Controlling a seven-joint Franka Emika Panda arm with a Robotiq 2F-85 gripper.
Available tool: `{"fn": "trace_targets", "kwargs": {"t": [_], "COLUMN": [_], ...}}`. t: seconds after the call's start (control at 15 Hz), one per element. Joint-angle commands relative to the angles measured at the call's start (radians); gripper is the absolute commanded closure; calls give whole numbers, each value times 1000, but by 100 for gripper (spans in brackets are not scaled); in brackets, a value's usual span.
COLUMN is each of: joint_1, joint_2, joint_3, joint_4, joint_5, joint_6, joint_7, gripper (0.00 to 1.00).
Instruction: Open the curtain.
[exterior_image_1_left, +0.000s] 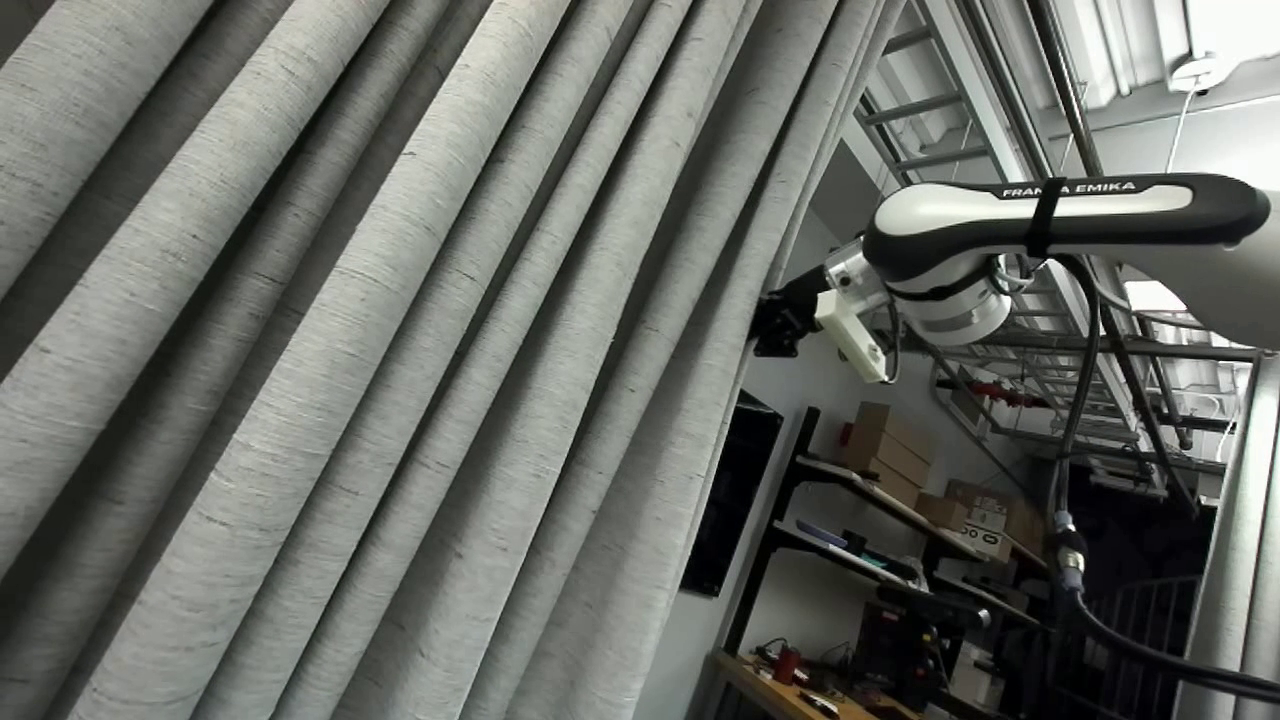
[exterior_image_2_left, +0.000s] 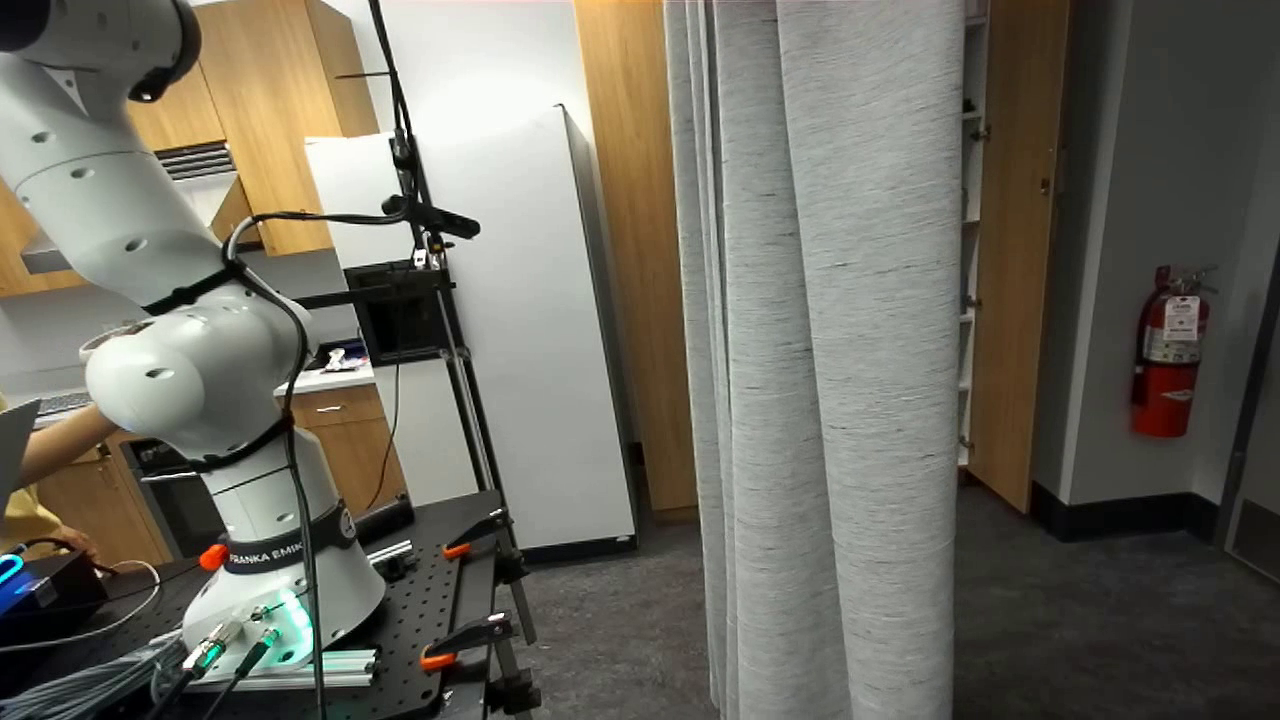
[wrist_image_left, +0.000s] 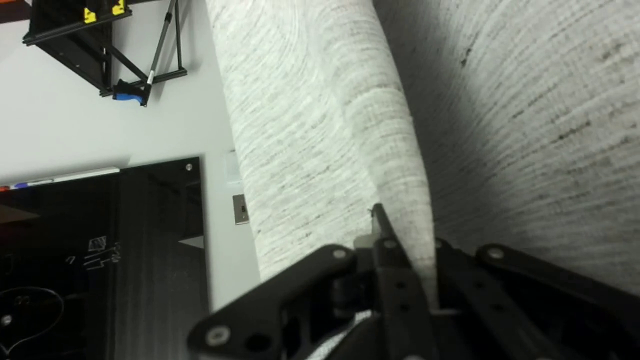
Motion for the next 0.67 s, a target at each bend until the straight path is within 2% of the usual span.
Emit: {"fn": "trace_targets", "kwargs": {"t": [0.0, 0.33, 0.6], "joint_1": [18, 38, 71], "joint_2": [59, 181, 254], "joint_3": [35, 144, 195], "joint_4": [63, 134, 204], "joint_5": [-29, -146, -246], "joint_6": [-113, -95, -124], "joint_7": [39, 153, 204], "gripper": [100, 100, 100]}}
